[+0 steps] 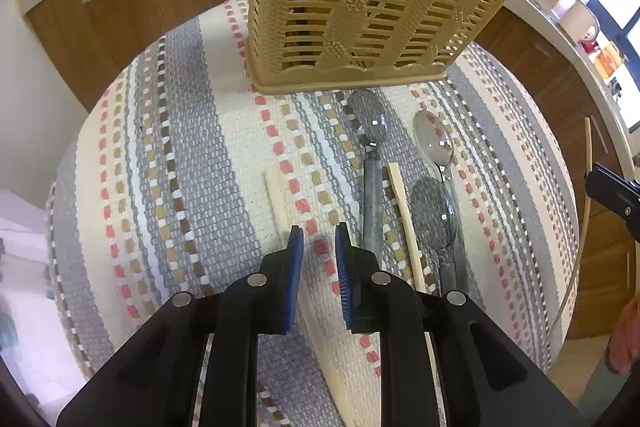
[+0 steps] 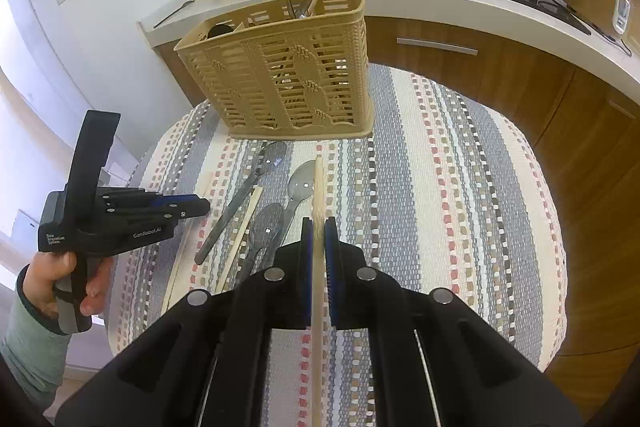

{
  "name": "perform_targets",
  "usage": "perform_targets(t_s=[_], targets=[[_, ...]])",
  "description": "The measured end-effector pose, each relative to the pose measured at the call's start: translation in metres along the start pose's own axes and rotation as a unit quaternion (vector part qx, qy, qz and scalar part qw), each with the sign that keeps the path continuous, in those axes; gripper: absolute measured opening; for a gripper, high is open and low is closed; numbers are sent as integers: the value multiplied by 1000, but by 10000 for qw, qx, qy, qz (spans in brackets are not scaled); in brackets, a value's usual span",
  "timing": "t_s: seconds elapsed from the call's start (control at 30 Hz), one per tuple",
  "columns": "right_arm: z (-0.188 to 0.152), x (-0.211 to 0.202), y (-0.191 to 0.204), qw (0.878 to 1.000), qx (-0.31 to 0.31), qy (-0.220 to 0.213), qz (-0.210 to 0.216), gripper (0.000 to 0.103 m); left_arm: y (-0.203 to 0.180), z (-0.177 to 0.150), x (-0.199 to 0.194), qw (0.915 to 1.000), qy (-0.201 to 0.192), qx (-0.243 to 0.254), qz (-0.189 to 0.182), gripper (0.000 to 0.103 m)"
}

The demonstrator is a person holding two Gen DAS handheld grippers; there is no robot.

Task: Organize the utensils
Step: 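Lift the chopstick with the right gripper while the left gripper lifts its chopstick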

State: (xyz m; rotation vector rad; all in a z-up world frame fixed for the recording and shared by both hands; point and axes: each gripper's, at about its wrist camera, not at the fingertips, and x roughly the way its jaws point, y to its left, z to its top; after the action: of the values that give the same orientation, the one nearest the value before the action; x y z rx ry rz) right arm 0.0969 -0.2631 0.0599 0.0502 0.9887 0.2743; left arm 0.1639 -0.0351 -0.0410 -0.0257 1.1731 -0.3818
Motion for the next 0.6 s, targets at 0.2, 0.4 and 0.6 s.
perform_targets(t_s=[0.2,0.4,0.6], targets=[[1,-1,-2,10000,27,-22,56,4,9,5,-9,9998,-25,-43,171,23],[1,1,0,10000,4,-17,82,4,9,6,2,9989,52,29,462,6],[2,-3,0,9999,15,-89,78,4,8,6,-7,9989,-399,-71,253,0]])
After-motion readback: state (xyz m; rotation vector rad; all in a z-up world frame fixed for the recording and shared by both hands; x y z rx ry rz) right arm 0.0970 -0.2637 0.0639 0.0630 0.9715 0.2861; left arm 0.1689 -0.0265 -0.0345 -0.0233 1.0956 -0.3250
